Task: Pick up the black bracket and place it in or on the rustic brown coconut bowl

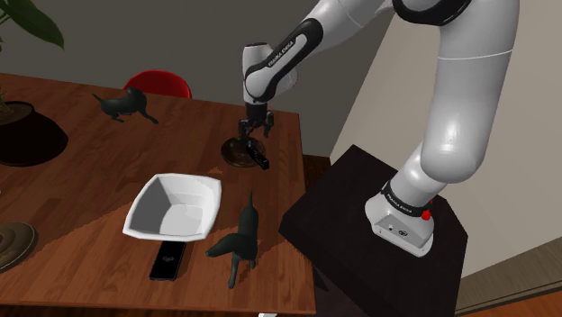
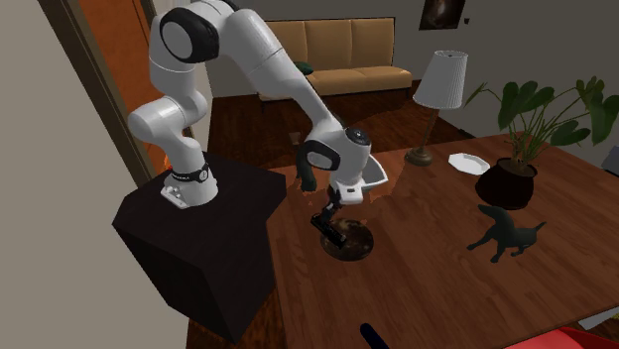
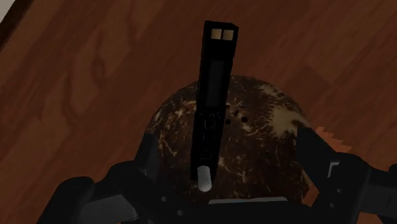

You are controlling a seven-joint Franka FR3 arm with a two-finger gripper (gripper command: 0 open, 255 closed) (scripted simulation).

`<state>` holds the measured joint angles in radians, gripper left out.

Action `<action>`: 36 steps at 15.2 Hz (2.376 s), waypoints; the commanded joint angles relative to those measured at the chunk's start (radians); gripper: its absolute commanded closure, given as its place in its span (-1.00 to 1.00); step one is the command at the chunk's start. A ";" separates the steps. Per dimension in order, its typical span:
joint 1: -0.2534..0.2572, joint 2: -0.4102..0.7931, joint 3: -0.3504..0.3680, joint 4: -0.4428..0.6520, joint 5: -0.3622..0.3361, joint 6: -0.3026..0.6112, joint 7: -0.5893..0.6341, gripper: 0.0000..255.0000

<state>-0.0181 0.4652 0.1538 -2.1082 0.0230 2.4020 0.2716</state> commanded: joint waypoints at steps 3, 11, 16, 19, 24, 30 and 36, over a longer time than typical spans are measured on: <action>0.014 0.055 -0.022 -0.080 0.073 0.156 0.162 -1.00; 0.025 0.145 -0.025 -0.070 0.071 0.237 0.163 -1.00; 0.025 0.146 -0.025 -0.070 0.071 0.237 0.163 -1.00; 0.025 0.145 -0.025 -0.070 0.071 0.237 0.163 1.00; 0.025 0.146 -0.025 -0.070 0.071 0.237 0.163 1.00; 0.024 0.118 -0.024 -0.080 0.073 0.219 0.164 1.00; 0.019 0.038 -0.018 -0.102 0.077 0.162 0.168 1.00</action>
<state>0.0023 0.5170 0.1357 -2.2082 0.0995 2.5772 0.4390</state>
